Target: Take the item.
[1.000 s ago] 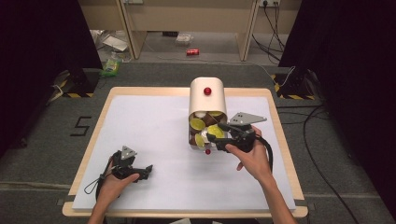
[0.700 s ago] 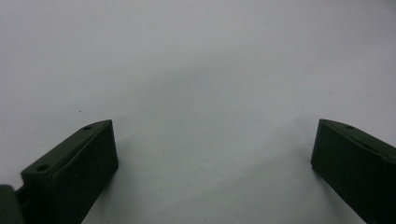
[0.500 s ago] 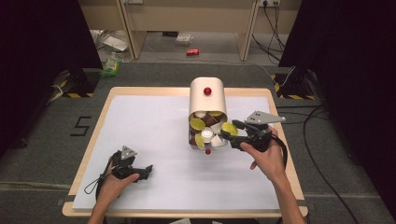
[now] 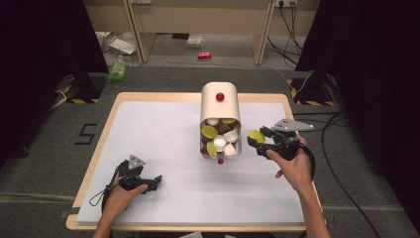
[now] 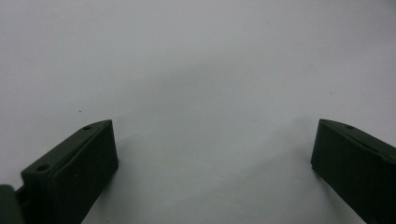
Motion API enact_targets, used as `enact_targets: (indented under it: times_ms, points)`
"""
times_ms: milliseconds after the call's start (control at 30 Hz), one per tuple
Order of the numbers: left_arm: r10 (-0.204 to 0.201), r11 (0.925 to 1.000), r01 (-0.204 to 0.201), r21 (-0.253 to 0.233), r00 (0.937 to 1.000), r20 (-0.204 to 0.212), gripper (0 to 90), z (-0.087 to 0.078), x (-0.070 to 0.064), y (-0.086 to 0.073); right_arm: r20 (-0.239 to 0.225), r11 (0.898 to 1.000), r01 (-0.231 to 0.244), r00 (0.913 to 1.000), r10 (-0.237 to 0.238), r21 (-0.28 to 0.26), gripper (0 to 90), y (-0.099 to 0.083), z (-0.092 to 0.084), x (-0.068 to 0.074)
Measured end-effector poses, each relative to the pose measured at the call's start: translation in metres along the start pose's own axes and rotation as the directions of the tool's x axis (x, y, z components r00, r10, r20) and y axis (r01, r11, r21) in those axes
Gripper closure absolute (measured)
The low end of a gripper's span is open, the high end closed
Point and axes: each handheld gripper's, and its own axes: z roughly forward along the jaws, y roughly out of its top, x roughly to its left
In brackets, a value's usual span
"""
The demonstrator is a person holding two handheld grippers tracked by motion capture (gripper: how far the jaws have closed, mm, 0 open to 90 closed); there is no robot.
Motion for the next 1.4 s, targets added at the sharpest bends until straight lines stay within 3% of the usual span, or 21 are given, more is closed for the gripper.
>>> enact_targets:
  times_ms: [733, 1400]
  points:
    - [0.001, 1.0000, -0.001, 0.000, 1.0000, -0.001, 0.0, 0.000, 0.000, 0.000, 0.099, 0.993, -0.068, 0.9933, 0.058, 0.100, 40.2, -0.039, 0.025, -0.042]
    - [0.000, 1.0000, 0.000, 0.000, 1.0000, -0.001, 0.0, 0.000, 0.000, 0.000, 0.112, 0.972, -0.101, 0.9906, 0.078, 0.212, 40.2, -0.070, 0.057, -0.052]
